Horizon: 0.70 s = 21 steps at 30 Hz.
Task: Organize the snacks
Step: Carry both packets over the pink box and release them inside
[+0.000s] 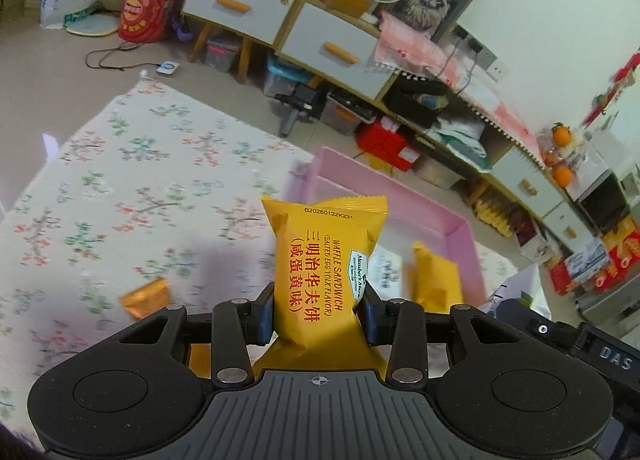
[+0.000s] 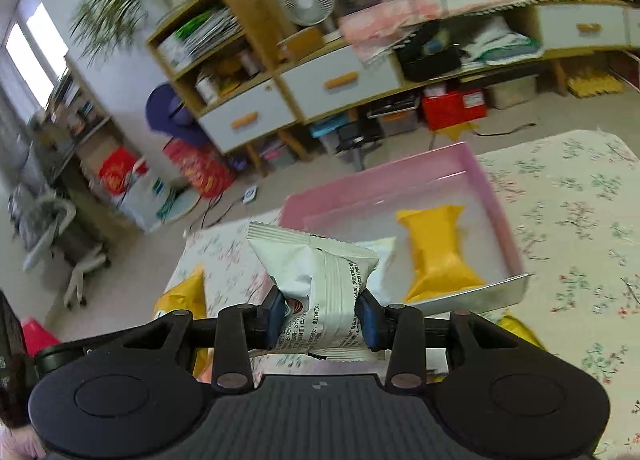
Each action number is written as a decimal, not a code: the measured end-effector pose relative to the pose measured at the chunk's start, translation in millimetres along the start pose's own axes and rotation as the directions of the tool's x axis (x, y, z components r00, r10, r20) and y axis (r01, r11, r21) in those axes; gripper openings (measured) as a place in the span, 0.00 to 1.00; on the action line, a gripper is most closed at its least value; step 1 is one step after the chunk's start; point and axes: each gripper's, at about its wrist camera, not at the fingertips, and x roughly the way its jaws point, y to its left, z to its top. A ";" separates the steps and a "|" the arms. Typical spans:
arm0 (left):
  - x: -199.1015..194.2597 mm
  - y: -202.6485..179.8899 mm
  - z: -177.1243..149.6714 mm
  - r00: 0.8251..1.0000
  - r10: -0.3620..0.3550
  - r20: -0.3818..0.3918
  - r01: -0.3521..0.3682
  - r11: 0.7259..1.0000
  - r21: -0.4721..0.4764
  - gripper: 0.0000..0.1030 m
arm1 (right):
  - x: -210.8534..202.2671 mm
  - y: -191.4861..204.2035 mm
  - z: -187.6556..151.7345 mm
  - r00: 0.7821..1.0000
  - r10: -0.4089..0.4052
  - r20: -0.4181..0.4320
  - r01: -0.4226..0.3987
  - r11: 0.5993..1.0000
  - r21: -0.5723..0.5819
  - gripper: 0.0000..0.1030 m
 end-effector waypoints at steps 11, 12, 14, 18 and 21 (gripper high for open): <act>45.0 -48.9 6.9 1.000 0.016 -0.001 -0.016 0.993 0.115 0.36 | -0.1 -52.9 11.0 0.998 -0.028 0.053 0.023 0.996 0.092 0.09; 49.1 -51.6 8.1 1.000 0.019 0.003 -0.020 0.991 0.133 0.36 | 3.2 -58.4 10.6 0.998 -0.029 0.050 0.023 0.995 0.100 0.09; 56.0 -54.7 9.7 1.000 0.018 0.025 -0.022 0.984 0.175 0.36 | 6.6 -67.3 9.7 0.999 -0.024 0.046 0.018 0.993 0.120 0.09; 70.9 -46.7 7.7 0.999 0.004 0.046 -0.012 0.984 0.178 0.36 | 10.4 -74.7 9.6 0.999 -0.013 0.049 0.006 0.990 0.139 0.09; 83.8 -46.9 15.0 0.998 0.027 0.056 -0.037 0.981 0.191 0.36 | 16.6 -75.3 13.2 0.998 -0.015 0.054 0.008 0.992 0.126 0.09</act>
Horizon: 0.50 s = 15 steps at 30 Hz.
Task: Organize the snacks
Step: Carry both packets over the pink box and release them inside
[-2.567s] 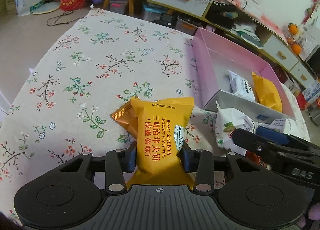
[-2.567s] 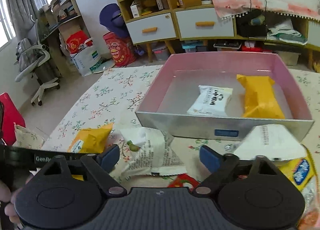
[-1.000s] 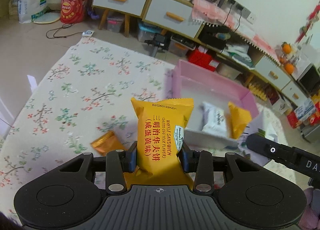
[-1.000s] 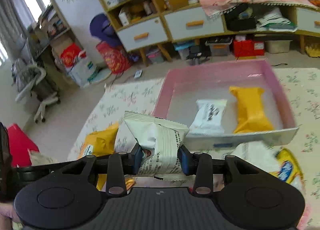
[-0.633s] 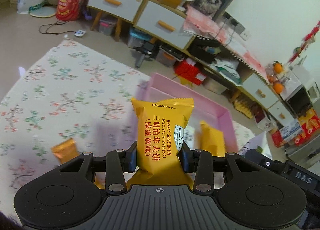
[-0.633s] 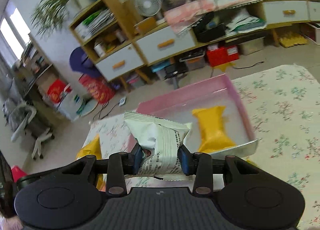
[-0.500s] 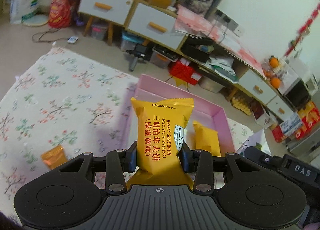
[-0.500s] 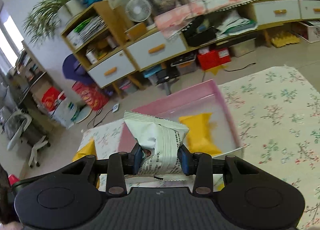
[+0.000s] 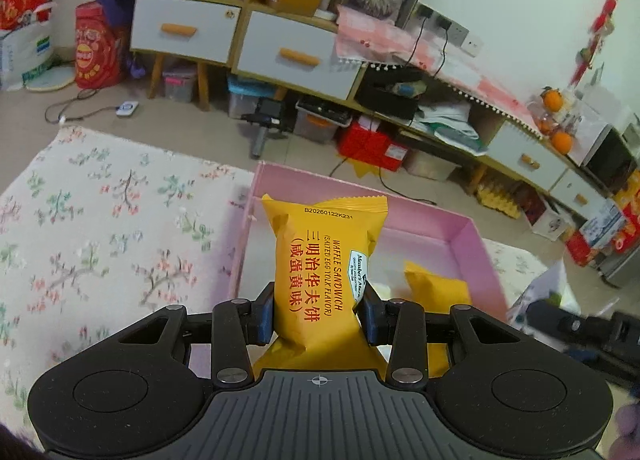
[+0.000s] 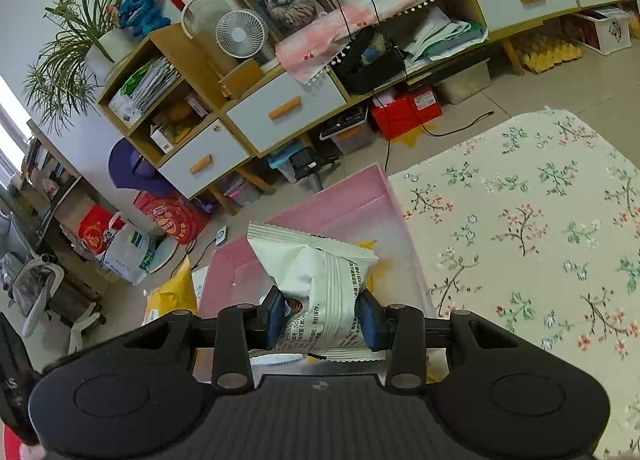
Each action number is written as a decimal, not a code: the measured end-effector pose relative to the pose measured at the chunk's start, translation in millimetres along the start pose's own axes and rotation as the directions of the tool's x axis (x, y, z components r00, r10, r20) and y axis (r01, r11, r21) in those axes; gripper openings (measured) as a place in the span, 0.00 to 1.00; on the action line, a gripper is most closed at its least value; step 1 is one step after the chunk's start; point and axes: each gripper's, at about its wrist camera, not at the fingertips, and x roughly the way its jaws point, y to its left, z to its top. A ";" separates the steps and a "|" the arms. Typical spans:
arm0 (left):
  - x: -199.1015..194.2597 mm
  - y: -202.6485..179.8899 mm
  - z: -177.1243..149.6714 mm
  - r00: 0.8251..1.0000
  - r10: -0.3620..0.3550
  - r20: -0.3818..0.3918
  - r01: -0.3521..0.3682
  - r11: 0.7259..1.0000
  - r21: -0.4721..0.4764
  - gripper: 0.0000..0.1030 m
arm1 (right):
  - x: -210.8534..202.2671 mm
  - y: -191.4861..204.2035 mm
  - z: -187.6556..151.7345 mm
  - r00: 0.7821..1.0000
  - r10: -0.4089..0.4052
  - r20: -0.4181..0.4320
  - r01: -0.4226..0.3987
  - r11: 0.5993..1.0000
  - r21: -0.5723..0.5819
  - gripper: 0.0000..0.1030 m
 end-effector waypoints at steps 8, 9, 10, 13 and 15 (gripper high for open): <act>28.8 -10.1 18.6 1.000 0.022 0.015 -0.024 0.994 0.108 0.36 | 40.6 2.1 27.4 1.000 -0.015 0.016 0.016 0.997 -0.075 0.09; 31.5 -10.7 19.1 1.000 0.015 0.014 -0.017 0.994 0.110 0.36 | 45.5 2.3 28.3 1.000 -0.021 0.017 0.022 0.996 -0.082 0.09; 33.6 -11.1 18.8 1.000 0.006 0.013 -0.008 0.994 0.107 0.36 | 51.0 3.0 29.3 0.999 -0.028 0.020 0.030 0.995 -0.096 0.09; 41.9 -12.6 14.2 0.999 -0.037 0.002 0.037 0.994 0.101 0.36 | 62.4 4.0 29.4 0.999 -0.043 0.025 0.046 0.989 -0.142 0.09; 48.7 -15.7 12.4 1.000 -0.011 -0.007 0.012 0.993 0.114 0.36 | 69.1 2.7 28.9 0.998 -0.057 0.021 0.060 0.985 -0.162 0.09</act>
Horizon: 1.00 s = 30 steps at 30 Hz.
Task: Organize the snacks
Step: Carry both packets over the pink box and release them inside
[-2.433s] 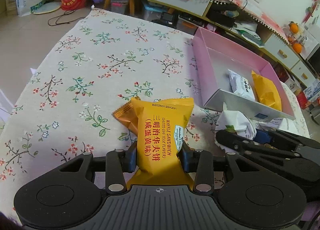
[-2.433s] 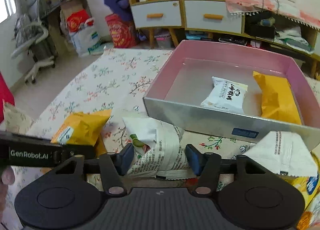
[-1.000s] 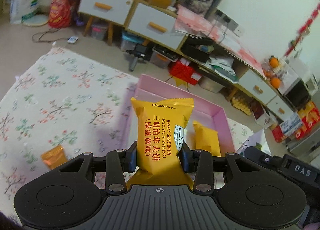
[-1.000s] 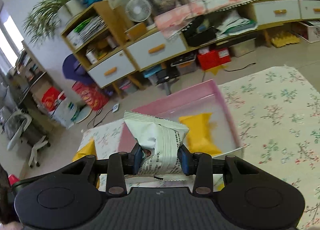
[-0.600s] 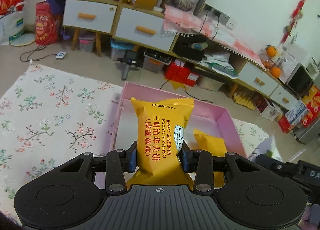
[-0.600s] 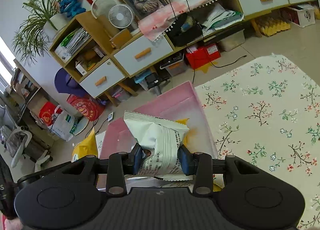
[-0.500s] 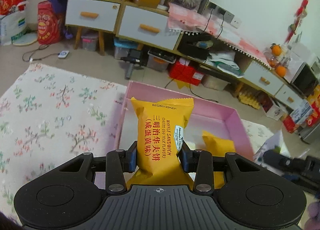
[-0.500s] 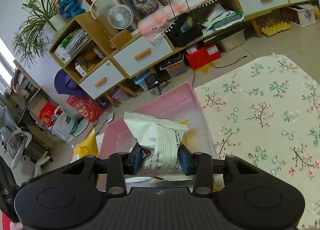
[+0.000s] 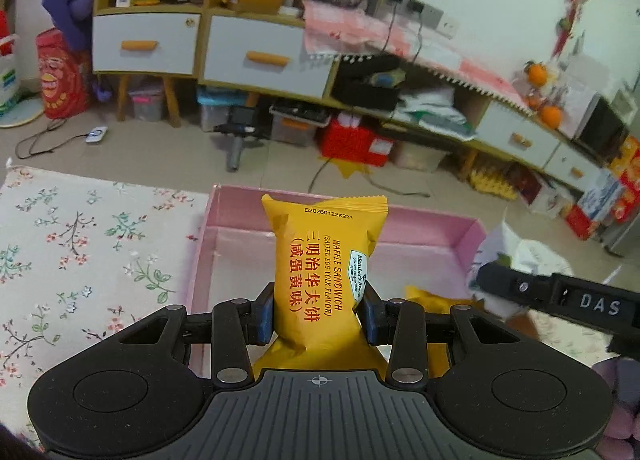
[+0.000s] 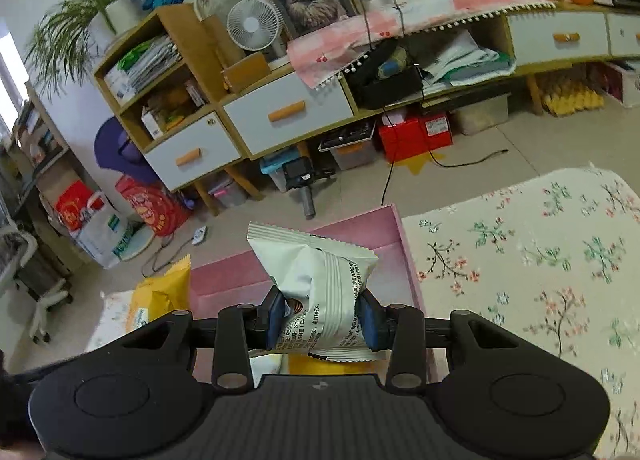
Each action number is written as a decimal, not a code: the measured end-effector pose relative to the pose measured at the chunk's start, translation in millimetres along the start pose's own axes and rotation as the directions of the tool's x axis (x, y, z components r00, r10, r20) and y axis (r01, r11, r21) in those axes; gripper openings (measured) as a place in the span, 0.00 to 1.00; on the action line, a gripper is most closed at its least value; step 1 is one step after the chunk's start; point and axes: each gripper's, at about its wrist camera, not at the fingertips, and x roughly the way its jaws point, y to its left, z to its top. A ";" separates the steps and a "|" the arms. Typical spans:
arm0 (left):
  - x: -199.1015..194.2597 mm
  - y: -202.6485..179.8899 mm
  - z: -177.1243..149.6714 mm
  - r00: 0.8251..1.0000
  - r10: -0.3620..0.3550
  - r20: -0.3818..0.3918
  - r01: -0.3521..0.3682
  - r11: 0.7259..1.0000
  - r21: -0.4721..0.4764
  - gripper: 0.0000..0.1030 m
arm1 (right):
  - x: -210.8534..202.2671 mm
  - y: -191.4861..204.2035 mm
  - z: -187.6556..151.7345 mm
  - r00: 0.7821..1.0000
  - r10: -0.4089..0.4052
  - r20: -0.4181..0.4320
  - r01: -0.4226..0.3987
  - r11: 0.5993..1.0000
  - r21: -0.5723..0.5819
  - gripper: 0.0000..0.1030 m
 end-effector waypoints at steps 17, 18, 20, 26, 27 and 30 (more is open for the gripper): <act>14.6 4.4 -1.9 0.998 0.049 0.037 -0.051 0.998 0.041 0.63 | 10.1 -2.5 1.7 0.999 -0.010 0.031 0.010 1.000 0.002 0.14; 13.3 4.0 -1.4 0.998 0.047 0.045 -0.049 0.998 0.046 0.72 | 10.5 -2.4 2.1 0.999 -0.012 0.030 0.012 1.000 0.006 0.24; 11.9 2.6 -0.2 0.998 0.030 0.050 -0.033 0.998 0.054 0.73 | 10.4 -2.2 2.2 0.999 -0.010 0.031 0.010 1.000 0.010 0.39; 10.6 0.4 1.7 1.000 0.008 0.020 -0.009 0.999 0.053 0.81 | 10.2 -5.6 3.9 1.000 -0.021 0.021 0.020 0.999 0.033 0.50; 9.9 -0.2 1.8 1.000 0.010 0.015 -0.011 0.998 0.057 0.82 | 9.3 -5.8 4.3 1.000 -0.022 0.021 0.021 0.999 0.035 0.51; 5.7 -1.7 1.2 1.000 0.027 0.000 -0.027 0.998 0.060 0.83 | 5.6 -3.6 5.5 1.000 -0.019 0.021 0.018 0.999 0.028 0.56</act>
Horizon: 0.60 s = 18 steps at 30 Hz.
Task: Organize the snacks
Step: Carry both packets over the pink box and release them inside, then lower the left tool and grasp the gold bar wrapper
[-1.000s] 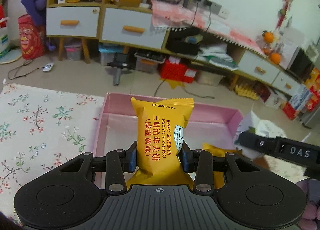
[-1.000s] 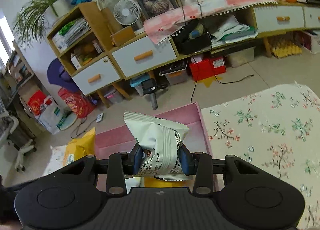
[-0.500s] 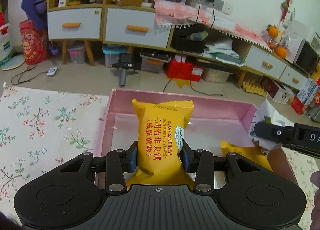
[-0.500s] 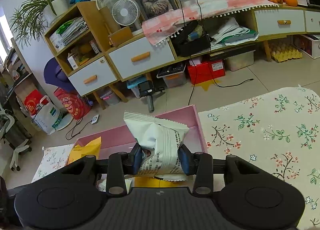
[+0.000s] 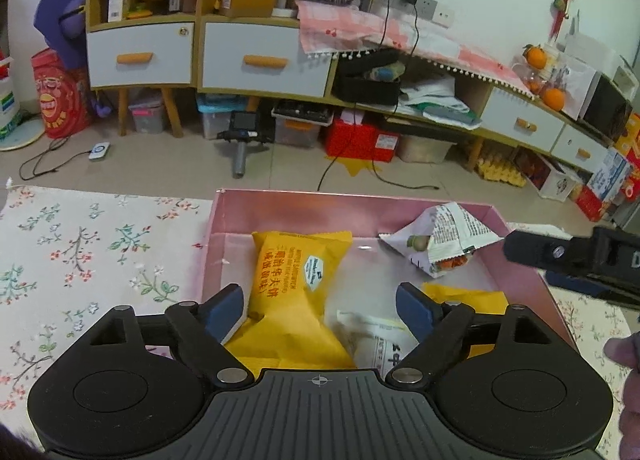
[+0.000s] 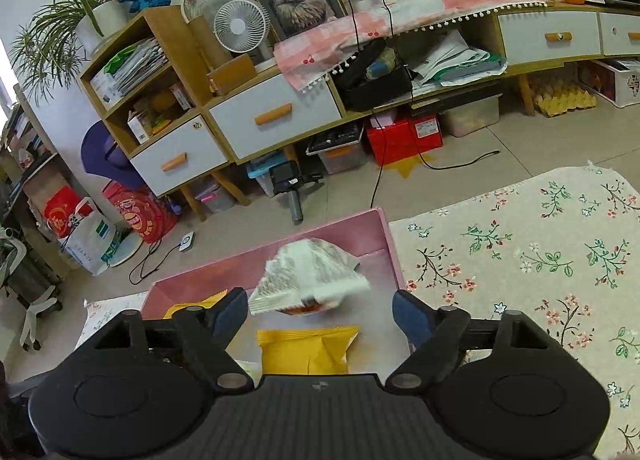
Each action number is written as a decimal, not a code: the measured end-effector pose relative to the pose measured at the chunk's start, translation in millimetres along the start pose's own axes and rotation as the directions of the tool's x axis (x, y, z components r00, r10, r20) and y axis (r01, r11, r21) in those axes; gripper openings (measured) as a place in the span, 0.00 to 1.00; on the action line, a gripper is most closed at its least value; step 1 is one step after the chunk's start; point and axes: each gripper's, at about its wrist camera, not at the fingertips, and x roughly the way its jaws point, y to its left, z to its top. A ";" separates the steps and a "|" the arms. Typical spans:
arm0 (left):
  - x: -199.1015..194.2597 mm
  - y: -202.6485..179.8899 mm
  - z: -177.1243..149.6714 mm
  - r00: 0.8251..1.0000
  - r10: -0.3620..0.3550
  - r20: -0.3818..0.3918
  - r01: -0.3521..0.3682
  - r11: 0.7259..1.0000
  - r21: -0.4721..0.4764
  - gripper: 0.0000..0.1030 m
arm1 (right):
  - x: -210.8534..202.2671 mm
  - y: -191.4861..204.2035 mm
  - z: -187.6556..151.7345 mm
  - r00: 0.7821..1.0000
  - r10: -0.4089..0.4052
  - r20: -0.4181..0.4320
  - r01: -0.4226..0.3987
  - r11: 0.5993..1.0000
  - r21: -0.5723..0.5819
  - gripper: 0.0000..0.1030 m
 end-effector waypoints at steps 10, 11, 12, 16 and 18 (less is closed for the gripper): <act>-43.4 -2.8 -2.7 0.998 0.056 0.015 -0.056 0.998 0.025 0.91 | -38.4 16.5 6.3 0.998 -0.043 0.039 0.046 0.996 -0.076 0.70; -49.9 -4.0 -3.8 0.998 0.061 0.016 -0.062 0.997 0.045 0.92 | -43.4 20.0 5.1 0.998 -0.054 0.040 0.058 0.994 -0.098 0.70; -55.7 -4.2 -4.8 0.998 0.067 0.017 -0.068 0.996 0.058 0.92 | -47.6 23.4 3.9 0.997 -0.064 0.042 0.068 0.991 -0.118 0.71; -79.4 -2.1 -13.2 0.996 0.093 0.015 -0.094 0.990 0.106 0.96 | -67.6 38.4 -4.1 0.996 -0.064 0.058 0.074 0.982 -0.176 0.76; -90.4 1.4 -18.9 0.993 0.115 0.000 -0.114 0.985 0.127 0.96 | -74.6 44.1 -9.1 0.997 -0.062 0.051 0.071 0.979 -0.194 0.76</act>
